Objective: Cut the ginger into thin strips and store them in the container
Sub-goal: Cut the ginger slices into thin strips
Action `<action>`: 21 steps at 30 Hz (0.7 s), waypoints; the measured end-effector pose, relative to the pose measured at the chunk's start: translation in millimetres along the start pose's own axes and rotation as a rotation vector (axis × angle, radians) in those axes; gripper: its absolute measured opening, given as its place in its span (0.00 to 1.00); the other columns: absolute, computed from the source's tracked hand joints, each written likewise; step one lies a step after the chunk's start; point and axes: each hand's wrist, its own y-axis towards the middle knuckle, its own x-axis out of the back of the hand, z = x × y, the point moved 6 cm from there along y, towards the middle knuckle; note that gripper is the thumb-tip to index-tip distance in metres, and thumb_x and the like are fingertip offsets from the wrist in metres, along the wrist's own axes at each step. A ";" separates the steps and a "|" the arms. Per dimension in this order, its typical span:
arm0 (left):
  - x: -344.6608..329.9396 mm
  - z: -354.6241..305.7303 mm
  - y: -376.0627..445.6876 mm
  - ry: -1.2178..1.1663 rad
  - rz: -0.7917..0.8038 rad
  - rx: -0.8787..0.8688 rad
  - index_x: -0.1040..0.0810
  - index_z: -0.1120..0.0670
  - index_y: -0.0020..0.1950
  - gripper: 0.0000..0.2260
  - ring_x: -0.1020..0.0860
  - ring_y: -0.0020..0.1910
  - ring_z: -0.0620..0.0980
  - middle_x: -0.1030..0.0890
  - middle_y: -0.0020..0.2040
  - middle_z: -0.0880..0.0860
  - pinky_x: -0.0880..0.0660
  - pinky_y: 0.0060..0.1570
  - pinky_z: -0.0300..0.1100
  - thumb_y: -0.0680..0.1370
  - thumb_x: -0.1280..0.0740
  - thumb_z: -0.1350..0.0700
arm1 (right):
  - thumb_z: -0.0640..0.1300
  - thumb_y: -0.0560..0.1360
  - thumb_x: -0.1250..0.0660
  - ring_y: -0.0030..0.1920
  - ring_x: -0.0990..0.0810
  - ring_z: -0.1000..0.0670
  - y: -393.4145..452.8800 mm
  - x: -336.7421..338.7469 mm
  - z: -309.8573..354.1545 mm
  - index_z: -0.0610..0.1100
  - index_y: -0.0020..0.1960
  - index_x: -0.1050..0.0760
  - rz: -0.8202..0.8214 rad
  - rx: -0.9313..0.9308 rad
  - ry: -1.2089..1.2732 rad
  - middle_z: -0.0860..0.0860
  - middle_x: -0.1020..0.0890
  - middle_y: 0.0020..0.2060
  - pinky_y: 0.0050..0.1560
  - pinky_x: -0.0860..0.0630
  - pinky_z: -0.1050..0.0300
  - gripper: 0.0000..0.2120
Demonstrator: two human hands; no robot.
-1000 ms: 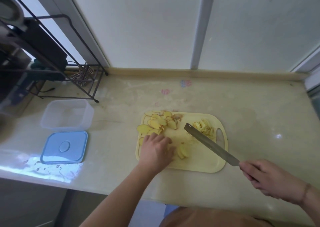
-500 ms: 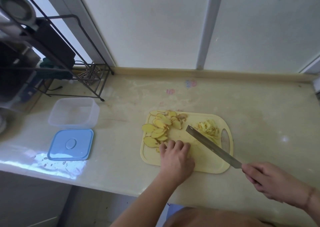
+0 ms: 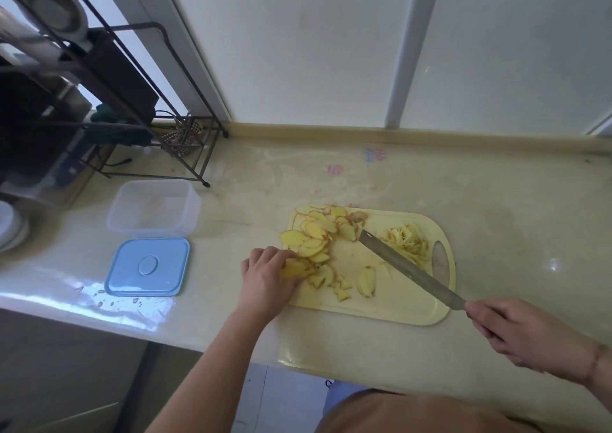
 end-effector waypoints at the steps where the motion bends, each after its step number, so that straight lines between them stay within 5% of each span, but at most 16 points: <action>1: 0.2 2.6 0.1 0.006 -0.019 0.006 0.16 0.50 0.56 0.15 0.25 0.54 0.59 0.19 0.50 0.49 0.35 0.53 0.50 0.70 0.21 0.51 | 0.52 0.82 0.42 0.23 0.46 0.53 0.0 -0.2 0.0 0.41 0.38 0.35 -0.002 -0.002 0.006 0.49 0.42 0.26 0.21 0.46 0.66 0.19; 4: 5.4 6.7 -3.8 0.003 -0.155 0.056 0.15 0.51 0.52 0.09 0.22 0.51 0.61 0.18 0.49 0.50 0.30 0.49 0.52 0.74 0.28 0.50 | 0.55 0.80 0.40 0.24 0.46 0.52 0.2 -0.9 -0.7 0.41 0.38 0.36 -0.003 0.003 0.021 0.49 0.42 0.27 0.22 0.46 0.65 0.19; 6: 7.5 -9.1 -9.7 -0.013 -0.254 -0.069 0.16 0.52 0.51 0.10 0.22 0.49 0.60 0.18 0.49 0.51 0.27 0.47 0.52 0.75 0.33 0.50 | 0.55 0.80 0.41 0.24 0.46 0.52 0.3 -1.2 -2.2 0.41 0.38 0.36 -0.006 0.006 0.020 0.49 0.42 0.27 0.22 0.46 0.65 0.19; 10: -17.2 -55.4 -17.7 0.090 -0.108 -0.519 0.19 0.47 0.60 0.14 0.27 0.58 0.56 0.19 0.60 0.46 0.32 0.52 0.50 0.76 0.32 0.60 | 0.59 0.77 0.40 0.23 0.46 0.52 -0.1 -2.5 -3.5 0.41 0.38 0.36 -0.015 0.003 0.012 0.50 0.41 0.26 0.22 0.46 0.65 0.21; 16: -15.7 -63.9 -0.9 0.191 -0.056 -0.561 0.16 0.44 0.53 0.12 0.31 0.55 0.53 0.17 0.52 0.42 0.39 0.49 0.48 0.72 0.30 0.56 | 0.81 0.54 0.33 0.25 0.45 0.51 -6.5 -0.8 1.7 0.47 0.33 0.35 -0.039 0.027 -0.015 0.50 0.40 0.26 0.22 0.45 0.64 0.36; 19: -12.6 -66.5 4.4 0.169 -0.043 -0.529 0.15 0.44 0.49 0.12 0.30 0.52 0.53 0.18 0.48 0.43 0.39 0.48 0.47 0.68 0.27 0.55 | 0.75 0.68 0.40 0.25 0.45 0.52 -5.8 -1.5 0.2 0.44 0.37 0.35 -0.052 0.031 -0.024 0.50 0.40 0.26 0.22 0.45 0.63 0.32; 21: -12.0 -66.2 6.3 0.148 -0.016 -0.497 0.15 0.45 0.49 0.11 0.26 0.49 0.54 0.19 0.46 0.43 0.34 0.48 0.48 0.67 0.24 0.53 | 0.70 0.68 0.42 0.24 0.45 0.52 -5.6 -1.1 -2.5 0.42 0.38 0.36 -0.047 0.019 -0.016 0.51 0.40 0.26 0.22 0.45 0.64 0.28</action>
